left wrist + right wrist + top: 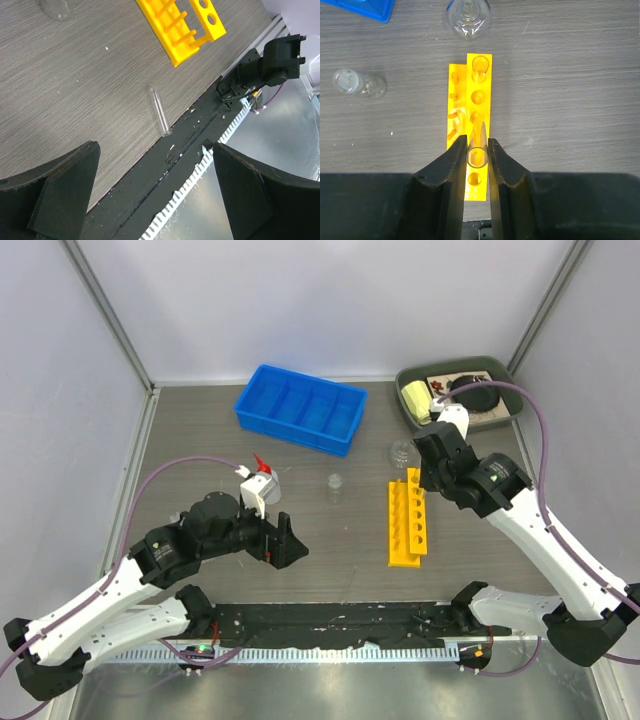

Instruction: Organize the chemistry lab equipment

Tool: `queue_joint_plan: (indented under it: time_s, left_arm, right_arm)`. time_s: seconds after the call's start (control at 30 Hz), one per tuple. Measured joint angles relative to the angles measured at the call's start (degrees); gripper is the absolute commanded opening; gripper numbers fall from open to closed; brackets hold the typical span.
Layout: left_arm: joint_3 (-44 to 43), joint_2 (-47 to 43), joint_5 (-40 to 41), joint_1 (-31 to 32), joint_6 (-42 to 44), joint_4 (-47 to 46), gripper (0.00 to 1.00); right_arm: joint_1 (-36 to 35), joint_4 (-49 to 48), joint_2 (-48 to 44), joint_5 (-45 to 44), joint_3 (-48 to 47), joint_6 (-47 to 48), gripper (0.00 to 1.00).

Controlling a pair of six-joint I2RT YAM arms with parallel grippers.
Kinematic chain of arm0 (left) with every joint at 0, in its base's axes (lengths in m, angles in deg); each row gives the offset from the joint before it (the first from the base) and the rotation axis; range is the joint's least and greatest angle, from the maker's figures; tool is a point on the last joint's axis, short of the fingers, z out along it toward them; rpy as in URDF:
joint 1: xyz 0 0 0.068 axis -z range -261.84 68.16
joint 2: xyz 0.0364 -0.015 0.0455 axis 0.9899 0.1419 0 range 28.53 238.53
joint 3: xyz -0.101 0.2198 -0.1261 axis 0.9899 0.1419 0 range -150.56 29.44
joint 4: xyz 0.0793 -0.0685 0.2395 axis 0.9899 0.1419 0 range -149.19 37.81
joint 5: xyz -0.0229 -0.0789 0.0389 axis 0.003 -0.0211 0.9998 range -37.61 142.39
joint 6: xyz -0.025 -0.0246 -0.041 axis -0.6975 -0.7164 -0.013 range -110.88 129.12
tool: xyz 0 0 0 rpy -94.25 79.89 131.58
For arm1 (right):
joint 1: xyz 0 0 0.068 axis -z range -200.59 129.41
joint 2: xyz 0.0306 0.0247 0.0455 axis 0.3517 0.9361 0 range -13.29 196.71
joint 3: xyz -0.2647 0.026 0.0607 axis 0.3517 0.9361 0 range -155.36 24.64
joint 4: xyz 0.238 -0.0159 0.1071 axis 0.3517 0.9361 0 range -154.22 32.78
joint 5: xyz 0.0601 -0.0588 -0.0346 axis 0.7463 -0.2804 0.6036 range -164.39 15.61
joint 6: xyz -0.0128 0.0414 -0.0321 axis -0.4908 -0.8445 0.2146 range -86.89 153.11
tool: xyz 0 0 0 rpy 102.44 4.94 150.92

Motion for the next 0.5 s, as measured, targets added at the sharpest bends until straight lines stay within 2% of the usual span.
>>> queue_joint_plan:
  time_s: [0.5]
  left_arm:
    - [0.02,1.81,-0.04,0.0,0.09,0.09,1.0]
  right_arm:
    - [0.02,-11.21,-2.34,-4.46,8.5,0.11,0.04]
